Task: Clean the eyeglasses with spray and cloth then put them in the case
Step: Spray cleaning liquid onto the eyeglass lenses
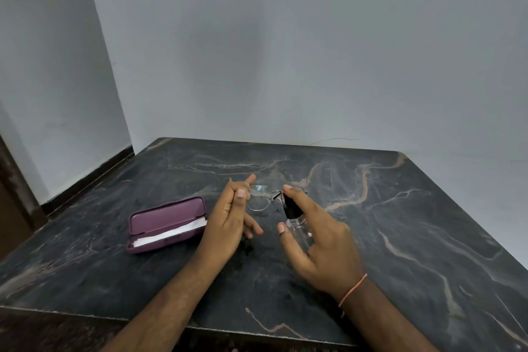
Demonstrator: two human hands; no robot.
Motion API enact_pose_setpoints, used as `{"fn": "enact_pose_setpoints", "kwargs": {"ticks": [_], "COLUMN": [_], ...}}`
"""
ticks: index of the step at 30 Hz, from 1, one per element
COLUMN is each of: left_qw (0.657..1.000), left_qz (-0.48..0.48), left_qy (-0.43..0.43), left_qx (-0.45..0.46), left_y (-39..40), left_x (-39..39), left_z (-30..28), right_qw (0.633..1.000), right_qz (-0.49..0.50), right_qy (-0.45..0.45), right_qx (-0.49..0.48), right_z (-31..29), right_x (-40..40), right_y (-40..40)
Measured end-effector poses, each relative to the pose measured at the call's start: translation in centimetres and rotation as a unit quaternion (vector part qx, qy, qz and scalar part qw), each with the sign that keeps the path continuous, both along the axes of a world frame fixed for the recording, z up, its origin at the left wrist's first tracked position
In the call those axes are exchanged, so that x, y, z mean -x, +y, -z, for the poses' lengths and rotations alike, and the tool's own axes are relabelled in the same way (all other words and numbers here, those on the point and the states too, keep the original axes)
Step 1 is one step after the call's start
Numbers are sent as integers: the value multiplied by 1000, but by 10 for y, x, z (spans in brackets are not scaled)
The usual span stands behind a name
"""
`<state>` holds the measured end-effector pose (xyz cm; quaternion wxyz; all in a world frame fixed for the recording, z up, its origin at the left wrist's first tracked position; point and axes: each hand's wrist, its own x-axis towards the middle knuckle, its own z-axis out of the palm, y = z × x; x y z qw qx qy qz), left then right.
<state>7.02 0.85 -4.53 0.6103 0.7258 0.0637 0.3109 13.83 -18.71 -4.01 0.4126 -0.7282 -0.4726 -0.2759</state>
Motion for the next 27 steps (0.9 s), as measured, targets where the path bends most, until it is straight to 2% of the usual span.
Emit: {"fn": "enact_pose_setpoints", "kwargs": {"ticks": [8, 12, 15, 19, 27], "left_qw": [1000, 1000, 999, 997, 993], "left_qz": [-2, -5, -11, -20, 4], "left_qy": [4, -12, -20, -24, -39], "left_qx": [-8, 16, 42, 65, 112], "left_y": [-1, 1, 3, 5, 6], "left_x": [-1, -3, -4, -2, 6], "left_z": [1, 2, 2, -2, -6], "right_qw": [1000, 999, 992, 964, 954], "right_qz": [-7, 13, 70, 175, 195], "right_qy": [7, 16, 85, 182, 222], "right_qx": [-3, -39, -64, -82, -48], "right_z": [1, 0, 1, 4, 12], "right_x": [-3, -7, -18, -40, -53], "right_y": [1, -1, -6, -16, -17]}}
